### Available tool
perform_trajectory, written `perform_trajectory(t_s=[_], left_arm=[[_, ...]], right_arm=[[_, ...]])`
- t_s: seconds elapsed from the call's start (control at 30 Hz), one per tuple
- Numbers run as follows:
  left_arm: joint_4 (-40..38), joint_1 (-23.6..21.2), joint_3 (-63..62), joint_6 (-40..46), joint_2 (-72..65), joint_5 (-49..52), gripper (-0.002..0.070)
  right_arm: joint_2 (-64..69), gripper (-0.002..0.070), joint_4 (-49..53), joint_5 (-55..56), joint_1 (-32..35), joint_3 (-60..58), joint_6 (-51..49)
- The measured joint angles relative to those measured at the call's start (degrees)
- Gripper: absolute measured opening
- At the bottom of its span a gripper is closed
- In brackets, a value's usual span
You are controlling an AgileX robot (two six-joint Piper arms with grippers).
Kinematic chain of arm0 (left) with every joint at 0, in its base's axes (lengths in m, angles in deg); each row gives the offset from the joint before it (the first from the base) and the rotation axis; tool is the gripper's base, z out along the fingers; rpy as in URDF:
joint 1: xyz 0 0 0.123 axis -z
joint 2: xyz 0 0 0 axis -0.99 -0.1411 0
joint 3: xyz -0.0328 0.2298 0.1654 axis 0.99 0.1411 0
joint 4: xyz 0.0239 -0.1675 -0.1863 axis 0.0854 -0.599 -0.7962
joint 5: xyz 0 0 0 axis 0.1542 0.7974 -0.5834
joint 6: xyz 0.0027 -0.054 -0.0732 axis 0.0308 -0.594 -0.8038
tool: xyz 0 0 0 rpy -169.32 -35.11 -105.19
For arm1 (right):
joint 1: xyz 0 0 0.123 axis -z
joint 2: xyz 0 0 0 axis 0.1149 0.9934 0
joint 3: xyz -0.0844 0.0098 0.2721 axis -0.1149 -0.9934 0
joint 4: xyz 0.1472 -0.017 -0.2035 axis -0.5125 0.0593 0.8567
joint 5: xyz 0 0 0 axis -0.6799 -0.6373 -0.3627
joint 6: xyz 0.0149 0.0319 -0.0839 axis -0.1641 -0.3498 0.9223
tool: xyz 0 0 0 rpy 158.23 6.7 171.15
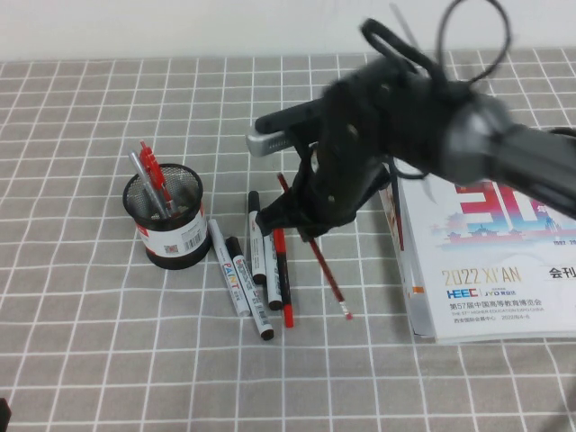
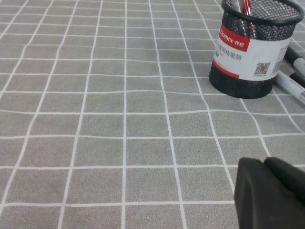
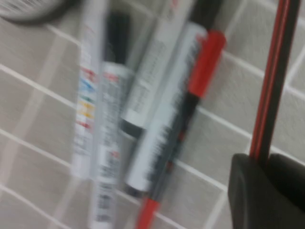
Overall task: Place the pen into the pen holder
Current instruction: Pick up the pen on the table, then place the pen onto the pen holder
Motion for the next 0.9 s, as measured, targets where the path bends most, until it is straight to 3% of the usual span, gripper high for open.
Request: perform_trajectory(t_s=[0.27,0.53,0.67,0.9], left_arm=[[0.0,0.0,0.0,0.0,0.0,0.0,-0.0006],[0.0,0.0,0.0,0.0,0.0,0.0,-0.0006],[0.0,0.0,0.0,0.0,0.0,0.0,-0.0006],[0.0,0.0,0.0,0.0,0.0,0.0,-0.0006]], right_arm=[[-16.37,0.0011,-0.61,45.54,-3.3,-28.85,-1.06],[-14.68,0.001,9.37,85.38,-5.05,-29.8,-1.19],[-9.39,0.001,10.95,88.44,-5.18,-23.18,-1.19],[0.93,0.001,11.08,81.58,-5.18,-11.78,-2.24]])
